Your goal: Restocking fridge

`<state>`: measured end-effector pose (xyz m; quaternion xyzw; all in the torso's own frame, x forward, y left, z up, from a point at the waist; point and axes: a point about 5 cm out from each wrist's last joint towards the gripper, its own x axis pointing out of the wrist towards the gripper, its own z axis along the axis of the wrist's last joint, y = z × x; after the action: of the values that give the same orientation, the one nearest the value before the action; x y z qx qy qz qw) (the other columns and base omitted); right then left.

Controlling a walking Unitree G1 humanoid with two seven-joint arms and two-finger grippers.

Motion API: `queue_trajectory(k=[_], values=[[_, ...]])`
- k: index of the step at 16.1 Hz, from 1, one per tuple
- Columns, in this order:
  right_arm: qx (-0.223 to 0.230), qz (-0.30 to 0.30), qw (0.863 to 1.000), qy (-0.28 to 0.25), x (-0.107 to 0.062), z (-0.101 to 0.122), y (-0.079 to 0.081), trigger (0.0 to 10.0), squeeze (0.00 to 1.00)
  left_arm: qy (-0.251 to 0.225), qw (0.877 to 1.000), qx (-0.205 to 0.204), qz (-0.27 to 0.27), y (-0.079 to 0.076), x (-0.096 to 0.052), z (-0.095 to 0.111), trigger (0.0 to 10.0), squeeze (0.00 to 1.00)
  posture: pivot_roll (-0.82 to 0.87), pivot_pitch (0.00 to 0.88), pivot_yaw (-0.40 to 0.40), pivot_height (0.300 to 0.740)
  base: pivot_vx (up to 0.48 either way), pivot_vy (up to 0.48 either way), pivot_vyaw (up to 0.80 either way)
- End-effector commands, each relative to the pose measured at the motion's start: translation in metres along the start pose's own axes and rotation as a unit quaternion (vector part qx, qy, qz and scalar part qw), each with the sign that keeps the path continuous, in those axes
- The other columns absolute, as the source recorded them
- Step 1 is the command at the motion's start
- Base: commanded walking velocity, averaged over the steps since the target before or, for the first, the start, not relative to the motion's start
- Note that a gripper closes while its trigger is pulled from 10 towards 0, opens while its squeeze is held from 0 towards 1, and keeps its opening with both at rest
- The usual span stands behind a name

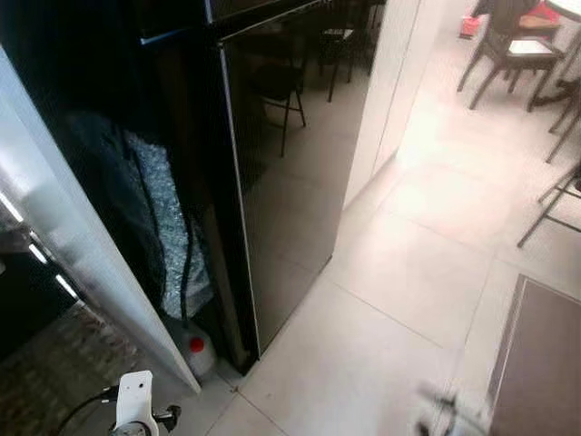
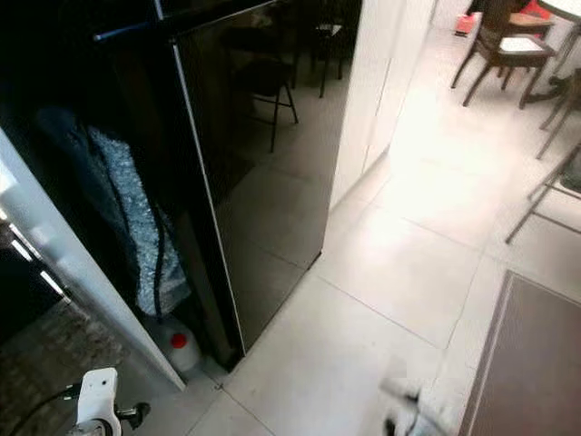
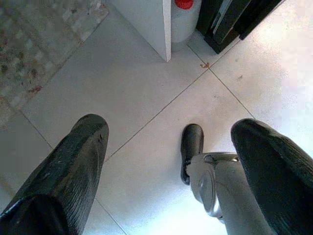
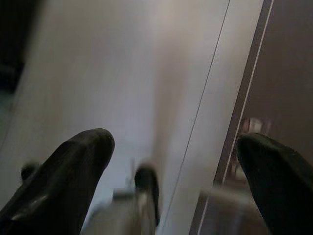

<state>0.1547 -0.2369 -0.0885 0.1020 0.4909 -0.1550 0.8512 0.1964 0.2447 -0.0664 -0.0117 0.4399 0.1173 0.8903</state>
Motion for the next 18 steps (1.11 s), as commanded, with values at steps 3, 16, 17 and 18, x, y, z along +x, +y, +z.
queue_trajectory(k=[3, 16, 17, 18], values=[[-0.009, 0.020, 1.000, -0.001, 0.000, -0.001, 0.006, 10.0, 0.00, 0.013, 1.000, 0.000, 0.003, 0.002, -0.001, -0.006, 10.0, 0.00, -0.03, 0.000, -0.009, 0.740, 0.000, 0.000, 0.00], [0.043, 0.035, 0.998, 0.000, 0.001, 0.005, 0.007, 10.0, 0.00, 0.030, 0.999, 0.019, -0.025, 0.001, -0.001, -0.010, 10.0, 0.00, -0.03, 0.000, 0.016, 0.740, 0.000, 0.000, 0.00], [0.048, 0.034, 0.998, -0.001, 0.001, 0.006, 0.006, 10.0, 0.00, 0.029, 0.999, 0.017, -0.026, 0.001, -0.001, -0.010, 10.0, 0.00, -0.03, 0.000, 0.016, 0.740, 0.000, 0.000, 0.00], [0.049, 0.034, 0.998, -0.003, 0.001, 0.007, 0.006, 10.0, 0.00, 0.028, 0.999, 0.014, -0.026, 0.002, -0.001, -0.010, 10.0, 0.00, -0.02, 0.000, 0.012, 0.740, 0.000, 0.000, 0.00]])
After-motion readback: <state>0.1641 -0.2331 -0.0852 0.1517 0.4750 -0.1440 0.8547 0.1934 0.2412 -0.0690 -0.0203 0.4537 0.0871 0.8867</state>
